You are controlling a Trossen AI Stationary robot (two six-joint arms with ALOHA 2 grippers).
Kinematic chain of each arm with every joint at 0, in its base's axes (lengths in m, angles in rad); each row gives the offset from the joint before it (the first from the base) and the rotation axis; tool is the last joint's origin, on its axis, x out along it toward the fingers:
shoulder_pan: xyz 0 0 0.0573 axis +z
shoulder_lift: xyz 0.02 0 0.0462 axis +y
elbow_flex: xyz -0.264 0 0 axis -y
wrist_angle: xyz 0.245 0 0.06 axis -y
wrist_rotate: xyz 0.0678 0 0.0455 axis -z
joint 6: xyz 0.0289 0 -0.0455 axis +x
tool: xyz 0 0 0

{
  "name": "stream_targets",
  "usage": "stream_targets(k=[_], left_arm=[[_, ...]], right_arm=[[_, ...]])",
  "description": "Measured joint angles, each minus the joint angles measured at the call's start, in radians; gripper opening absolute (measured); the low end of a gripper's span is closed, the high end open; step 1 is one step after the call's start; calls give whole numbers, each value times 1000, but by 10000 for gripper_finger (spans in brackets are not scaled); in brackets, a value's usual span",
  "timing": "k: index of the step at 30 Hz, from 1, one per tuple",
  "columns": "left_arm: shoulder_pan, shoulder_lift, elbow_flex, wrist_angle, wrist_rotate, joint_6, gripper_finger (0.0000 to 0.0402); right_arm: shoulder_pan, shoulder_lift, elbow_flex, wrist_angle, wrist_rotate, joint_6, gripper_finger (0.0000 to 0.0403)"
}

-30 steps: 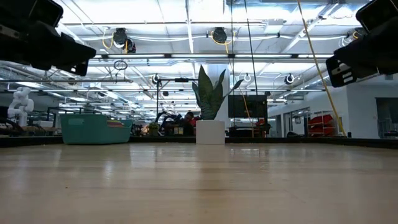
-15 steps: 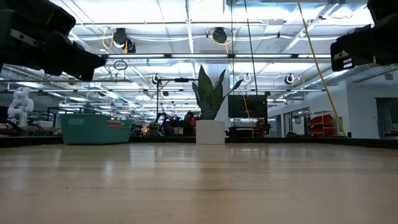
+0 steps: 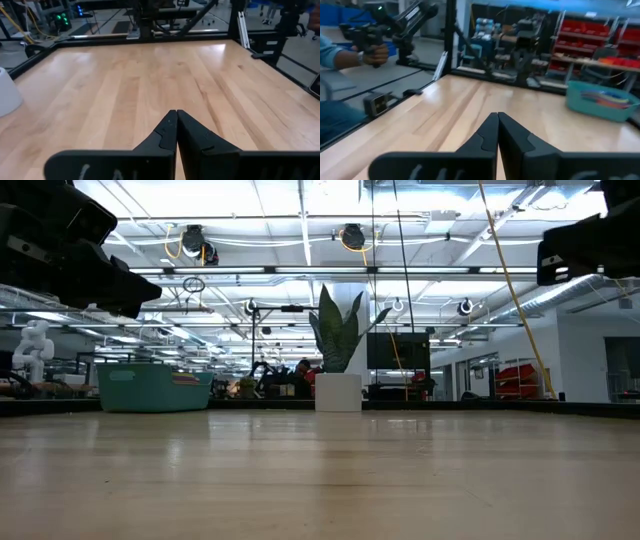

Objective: Nest measuring cups in basket
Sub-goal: Return to Home Position

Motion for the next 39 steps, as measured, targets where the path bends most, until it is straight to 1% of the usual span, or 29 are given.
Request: stream_targets(k=[3,7,10,14,18,21,24,26,29,33,39], left_arm=[[8,-17,0,-6,-2,11,10],[18,-46,0,-14,-4,31,4],[24,-73,0,-26,-46,29,11],[24,-113,0,-73,-62,29,7],[23,-140,0,-111,-63,23,6],[23,-149,0,-121,-63,21,14],[23,-149,0,-122,-66,25,12],[23,-149,0,-122,-93,20,5],[24,-149,0,-126,-142,-2,7],[23,-149,0,-148,-155,-1,12],[23,-149,0,-151,-159,1,5]], right_arm=[[-55,-36,0,2,-19,-13,0],[-138,-71,0,-29,-147,-14,0],[-193,-84,-1,-36,-208,-14,0],[-251,-97,-1,-55,-242,-1,0],[-284,-104,-1,-86,-281,27,0],[-297,-104,-1,-85,-288,25,0],[-318,-105,-1,-88,-285,23,0],[-335,-104,-1,-97,-285,26,0],[-360,-105,-1,-122,-286,44,0],[-388,-105,-1,-132,-290,49,0],[-404,-105,-1,-132,-290,49,0]])
